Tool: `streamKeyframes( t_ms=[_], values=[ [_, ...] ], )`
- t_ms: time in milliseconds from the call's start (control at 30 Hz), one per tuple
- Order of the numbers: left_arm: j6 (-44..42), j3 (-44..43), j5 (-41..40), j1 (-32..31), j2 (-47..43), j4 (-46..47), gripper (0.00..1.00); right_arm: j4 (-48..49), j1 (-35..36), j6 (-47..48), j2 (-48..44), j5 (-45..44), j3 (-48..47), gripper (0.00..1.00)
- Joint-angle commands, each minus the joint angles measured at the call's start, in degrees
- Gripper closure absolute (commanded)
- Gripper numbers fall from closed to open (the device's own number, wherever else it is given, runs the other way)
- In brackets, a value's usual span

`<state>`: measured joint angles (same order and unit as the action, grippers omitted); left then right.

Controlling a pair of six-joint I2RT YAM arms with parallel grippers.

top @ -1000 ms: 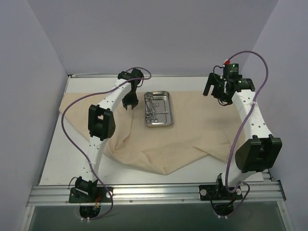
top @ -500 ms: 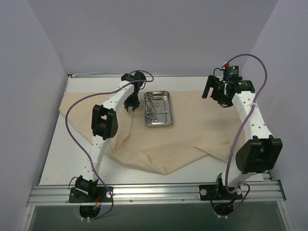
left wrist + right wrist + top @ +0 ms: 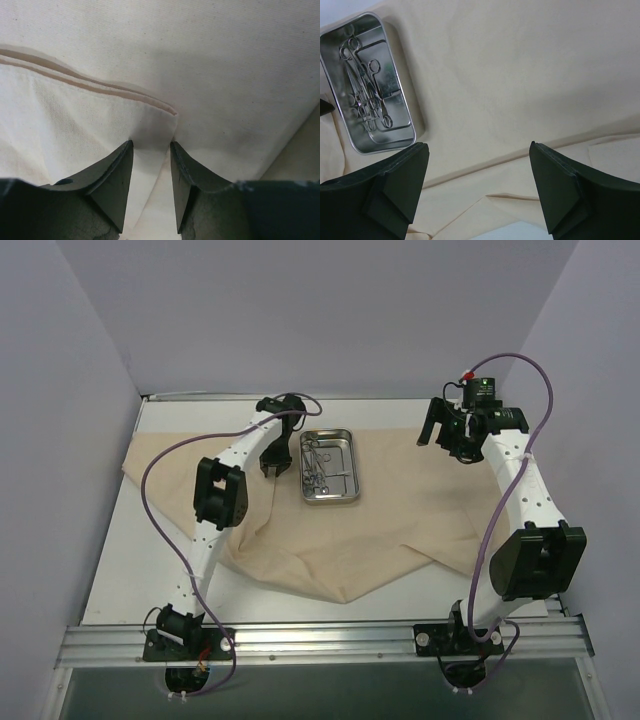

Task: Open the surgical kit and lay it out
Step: Open the surgical kit at the center of the board.

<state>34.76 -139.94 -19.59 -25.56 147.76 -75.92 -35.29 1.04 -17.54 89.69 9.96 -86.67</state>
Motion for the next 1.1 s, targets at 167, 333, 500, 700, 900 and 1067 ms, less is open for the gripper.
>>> streamKeyframes(
  t_ms=[167,333,500,700,900,1067],
  values=[
    [-1.36,-0.51,-1.85,0.07,0.07,-0.11,0.66,0.13,-0.6,0.58,0.22,0.85,0.1,0.16],
    [-1.54,-1.12,-1.94,0.25,-1.16,0.07,0.79,0.39,-0.6,0.49,0.4,1.29,0.71,0.16],
    [-1.54,-2.44,-2.02,0.69,-3.62,-0.98,0.96,0.57,-0.34,0.58,1.54,2.08,0.54,0.16],
    [0.21,-0.17,-7.19,2.88,-10.64,-6.34,0.98,1.27,2.21,0.49,5.39,3.58,-0.51,0.17],
    [4.26,30.9,-9.68,13.06,-35.84,-3.63,0.98,3.38,7.21,-1.88,10.85,5.86,-3.94,0.2],
    [6.1,54.13,-6.6,25.62,-58.36,-1.51,0.98,4.44,10.47,-2.58,14.54,8.15,-5.87,0.21]
  ],
)
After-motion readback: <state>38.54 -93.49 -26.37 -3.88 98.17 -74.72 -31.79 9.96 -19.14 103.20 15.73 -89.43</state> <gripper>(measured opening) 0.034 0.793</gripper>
